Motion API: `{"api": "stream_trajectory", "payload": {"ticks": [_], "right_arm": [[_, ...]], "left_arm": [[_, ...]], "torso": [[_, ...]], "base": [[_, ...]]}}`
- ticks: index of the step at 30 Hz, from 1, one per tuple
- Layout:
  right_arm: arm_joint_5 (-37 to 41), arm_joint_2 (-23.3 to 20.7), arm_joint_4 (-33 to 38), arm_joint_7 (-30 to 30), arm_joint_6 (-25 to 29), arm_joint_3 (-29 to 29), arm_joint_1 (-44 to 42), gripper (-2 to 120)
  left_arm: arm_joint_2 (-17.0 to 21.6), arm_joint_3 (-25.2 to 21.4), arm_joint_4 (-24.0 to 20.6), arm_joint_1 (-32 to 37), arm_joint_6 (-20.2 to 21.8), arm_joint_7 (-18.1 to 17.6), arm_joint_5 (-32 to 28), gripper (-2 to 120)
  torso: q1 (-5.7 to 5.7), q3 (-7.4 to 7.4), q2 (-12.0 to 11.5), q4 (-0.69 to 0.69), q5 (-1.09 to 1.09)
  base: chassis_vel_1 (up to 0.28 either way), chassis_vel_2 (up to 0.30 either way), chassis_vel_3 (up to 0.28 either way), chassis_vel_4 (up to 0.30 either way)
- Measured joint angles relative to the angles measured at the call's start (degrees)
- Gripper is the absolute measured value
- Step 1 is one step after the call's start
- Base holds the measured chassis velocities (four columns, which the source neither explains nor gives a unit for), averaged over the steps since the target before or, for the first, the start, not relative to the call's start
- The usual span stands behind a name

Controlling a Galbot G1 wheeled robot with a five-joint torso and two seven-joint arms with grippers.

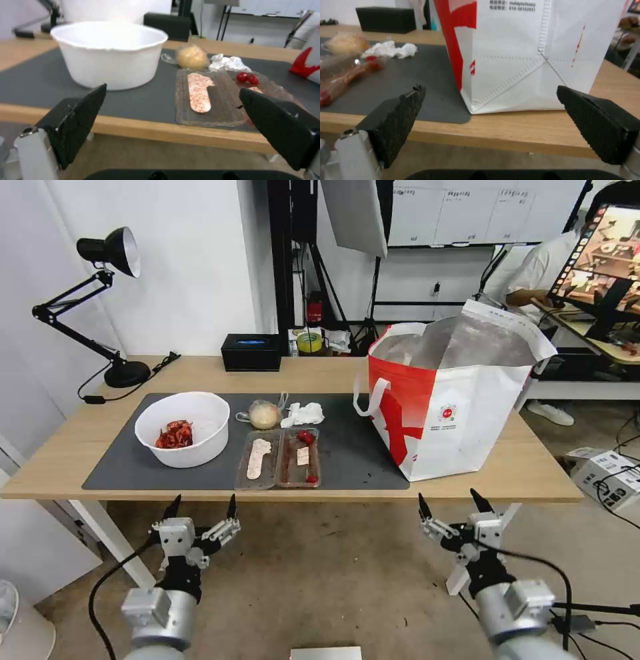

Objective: Pick up the trash from the table and place it into the takeout bag.

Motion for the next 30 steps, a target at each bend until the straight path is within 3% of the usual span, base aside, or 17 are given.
{"api": "stream_trajectory", "payload": {"ticks": [19, 22, 25, 30], "right_arm": [[27.17, -25.35, -0.15, 5.23, -25.17, 5.14, 12.58, 100], [30.57, -27.84, 0.04, 6.80, -26.48, 5.32, 15.00, 100], [31.84, -28.53, 0.26, 7.47, -26.66, 5.41, 15.99, 100], [31.93, -28.74, 0.37, 7.56, -26.37, 5.42, 16.16, 100]], "left_arm": [[9.42, 2.63, -4.73, -8.58, 21.17, -20.61, -26.62, 100], [10.44, 3.00, -5.00, -9.63, 22.84, -22.46, -29.34, 100], [12.40, 3.66, -5.44, -11.56, 25.79, -25.57, -34.15, 100], [13.71, 4.13, -5.75, -12.89, 27.83, -27.59, -37.41, 100]], "torso": [[0.01, 0.01, 0.00, 0.00, -0.03], [0.00, 0.00, 0.00, 0.02, -0.01], [0.01, 0.00, -0.01, 0.01, -0.01], [0.01, 0.00, 0.00, -0.01, -0.01]], "base": [[0.000, 0.000, 0.000, 0.000], [0.000, 0.000, 0.000, 0.000], [0.000, 0.000, 0.000, 0.000], [0.000, 0.000, 0.000, 0.000]]}}
